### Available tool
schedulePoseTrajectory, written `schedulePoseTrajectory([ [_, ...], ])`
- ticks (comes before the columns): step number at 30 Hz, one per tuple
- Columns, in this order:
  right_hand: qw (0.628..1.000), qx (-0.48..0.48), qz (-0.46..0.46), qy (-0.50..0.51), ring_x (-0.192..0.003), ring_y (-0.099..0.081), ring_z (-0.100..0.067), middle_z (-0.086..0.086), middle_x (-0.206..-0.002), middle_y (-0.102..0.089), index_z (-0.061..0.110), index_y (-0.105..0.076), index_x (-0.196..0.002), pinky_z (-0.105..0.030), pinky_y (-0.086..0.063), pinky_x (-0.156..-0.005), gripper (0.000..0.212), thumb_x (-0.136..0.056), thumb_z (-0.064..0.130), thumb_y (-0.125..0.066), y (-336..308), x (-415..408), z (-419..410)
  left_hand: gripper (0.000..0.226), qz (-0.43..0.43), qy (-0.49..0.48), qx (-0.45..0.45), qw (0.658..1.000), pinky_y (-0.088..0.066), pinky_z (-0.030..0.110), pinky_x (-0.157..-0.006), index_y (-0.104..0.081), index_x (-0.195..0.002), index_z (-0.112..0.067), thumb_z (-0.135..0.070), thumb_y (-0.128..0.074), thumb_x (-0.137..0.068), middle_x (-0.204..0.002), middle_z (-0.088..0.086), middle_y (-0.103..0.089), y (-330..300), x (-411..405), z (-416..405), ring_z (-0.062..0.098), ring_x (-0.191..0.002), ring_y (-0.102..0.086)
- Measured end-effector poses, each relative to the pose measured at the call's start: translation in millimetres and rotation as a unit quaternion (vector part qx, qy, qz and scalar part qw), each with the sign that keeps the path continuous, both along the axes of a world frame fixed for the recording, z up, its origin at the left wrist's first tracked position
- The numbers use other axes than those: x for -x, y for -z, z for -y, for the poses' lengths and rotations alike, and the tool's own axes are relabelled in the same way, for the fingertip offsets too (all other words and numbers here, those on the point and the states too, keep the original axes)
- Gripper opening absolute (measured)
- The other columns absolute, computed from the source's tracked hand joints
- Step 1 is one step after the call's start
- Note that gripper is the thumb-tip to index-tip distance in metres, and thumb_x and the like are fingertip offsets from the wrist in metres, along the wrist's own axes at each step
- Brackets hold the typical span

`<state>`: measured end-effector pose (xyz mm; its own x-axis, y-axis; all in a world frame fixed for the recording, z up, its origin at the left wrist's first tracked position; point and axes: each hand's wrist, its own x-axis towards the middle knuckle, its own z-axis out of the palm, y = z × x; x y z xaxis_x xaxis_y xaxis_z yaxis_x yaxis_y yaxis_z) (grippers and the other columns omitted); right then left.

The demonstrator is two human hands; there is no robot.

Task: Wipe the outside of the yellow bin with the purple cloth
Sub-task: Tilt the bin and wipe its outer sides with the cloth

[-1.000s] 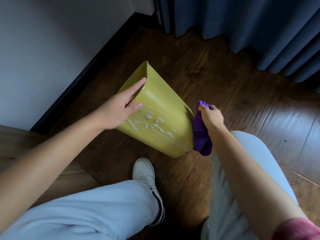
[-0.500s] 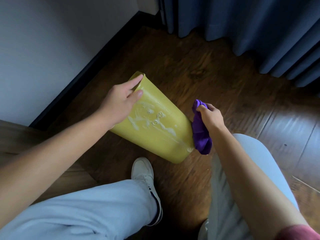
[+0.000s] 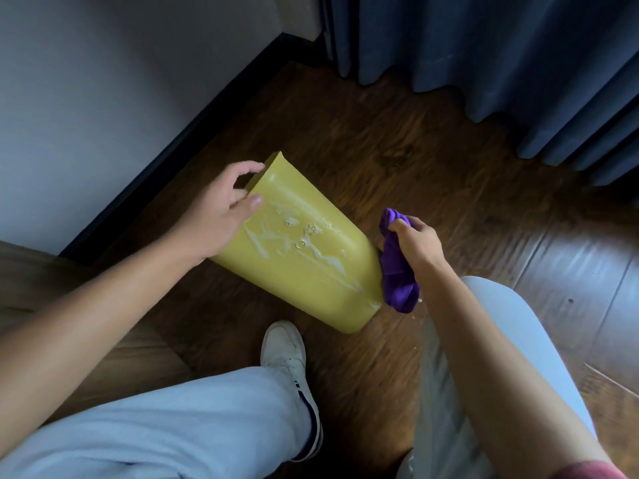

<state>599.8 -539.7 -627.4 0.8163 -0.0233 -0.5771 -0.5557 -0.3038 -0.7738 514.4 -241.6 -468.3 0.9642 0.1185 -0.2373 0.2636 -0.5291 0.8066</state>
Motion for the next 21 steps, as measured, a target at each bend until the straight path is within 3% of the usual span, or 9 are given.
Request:
schedulePoseTrajectory([
  [4,1.0,0.01,0.017,-0.004,-0.09,-0.067,-0.017,0.008,-0.101,-0.07,0.043,-0.066,-0.118,-0.03,-0.052,-0.069,0.03,-0.089,0.042,-0.057,-5,2,1,0.037,0.011,-0.041,-0.003,0.999,-0.061,0.043,-0.077,-0.057,-0.11,-0.059,-0.022,-0.055,-0.108,-0.102,-0.008,-0.08,3,-4,10,0.012,-0.092,-0.078],
  [12,0.999,0.03,0.005,-0.011,-0.086,-0.067,-0.014,0.011,-0.097,-0.07,0.043,-0.067,-0.119,-0.026,-0.048,-0.062,0.032,-0.088,0.043,-0.058,-12,4,0,0.025,-0.026,-0.055,-0.008,0.998,-0.055,0.034,-0.07,-0.055,-0.119,-0.04,-0.018,-0.054,-0.108,-0.1,-0.013,-0.079,5,-8,6,0.009,-0.087,-0.077],
  [16,0.999,0.036,0.005,-0.017,-0.084,-0.067,-0.012,0.011,-0.095,-0.07,0.043,-0.068,-0.115,-0.026,-0.048,-0.062,0.029,-0.087,0.044,-0.059,-12,5,-2,0.036,-0.025,-0.028,0.02,0.999,-0.058,0.038,-0.081,-0.056,-0.119,-0.043,-0.009,-0.054,-0.106,-0.113,-0.015,-0.077,6,-8,-4,0.009,-0.099,-0.075],
  [18,0.999,0.033,0.007,-0.014,-0.083,-0.067,-0.012,0.011,-0.096,-0.07,0.044,-0.066,-0.112,-0.026,-0.048,-0.061,0.025,-0.087,0.043,-0.059,-11,6,-2,0.049,-0.035,0.024,0.004,0.999,-0.058,0.036,-0.092,-0.053,-0.133,-0.051,-0.01,-0.055,-0.106,-0.127,-0.019,-0.071,7,-6,-9,0.003,-0.112,-0.07],
  [21,0.999,0.028,0.042,0.015,-0.086,-0.066,-0.012,0.011,-0.098,-0.07,0.039,-0.067,-0.122,-0.027,-0.049,-0.064,0.035,-0.089,0.041,-0.057,-12,7,-1,0.066,-0.053,0.083,-0.028,0.995,-0.036,0.035,-0.12,-0.033,-0.154,-0.054,-0.012,-0.052,-0.108,-0.159,-0.023,-0.043,10,-2,-11,-0.002,-0.144,-0.041],
])
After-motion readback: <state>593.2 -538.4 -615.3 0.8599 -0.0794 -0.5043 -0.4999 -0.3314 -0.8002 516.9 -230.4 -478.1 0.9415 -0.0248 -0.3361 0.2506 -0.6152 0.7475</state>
